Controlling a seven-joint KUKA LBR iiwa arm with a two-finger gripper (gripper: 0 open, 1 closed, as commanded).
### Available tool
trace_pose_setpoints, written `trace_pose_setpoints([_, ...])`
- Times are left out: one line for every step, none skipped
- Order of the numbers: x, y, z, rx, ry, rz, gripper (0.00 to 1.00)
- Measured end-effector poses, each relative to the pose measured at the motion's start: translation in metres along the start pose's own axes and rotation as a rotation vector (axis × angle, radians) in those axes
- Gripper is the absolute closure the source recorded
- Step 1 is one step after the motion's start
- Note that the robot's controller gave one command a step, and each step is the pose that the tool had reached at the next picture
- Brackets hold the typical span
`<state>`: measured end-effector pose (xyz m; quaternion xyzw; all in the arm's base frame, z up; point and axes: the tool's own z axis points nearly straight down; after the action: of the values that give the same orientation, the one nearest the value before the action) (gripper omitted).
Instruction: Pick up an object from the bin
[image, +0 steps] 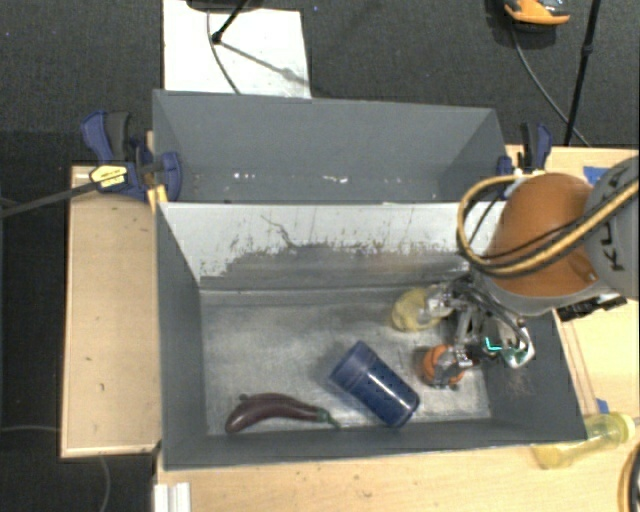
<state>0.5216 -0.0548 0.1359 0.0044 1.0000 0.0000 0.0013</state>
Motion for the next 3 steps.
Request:
trace_pose_setpoints([0.001,-0.002,0.004,0.0,-0.006,0.004,0.0])
trace_pose_setpoints([0.016,-0.007,0.054,0.0,-0.003,0.083,0.0])
trace_pose_setpoints([0.017,-0.005,0.056,-0.002,0.0,0.09,1.0])
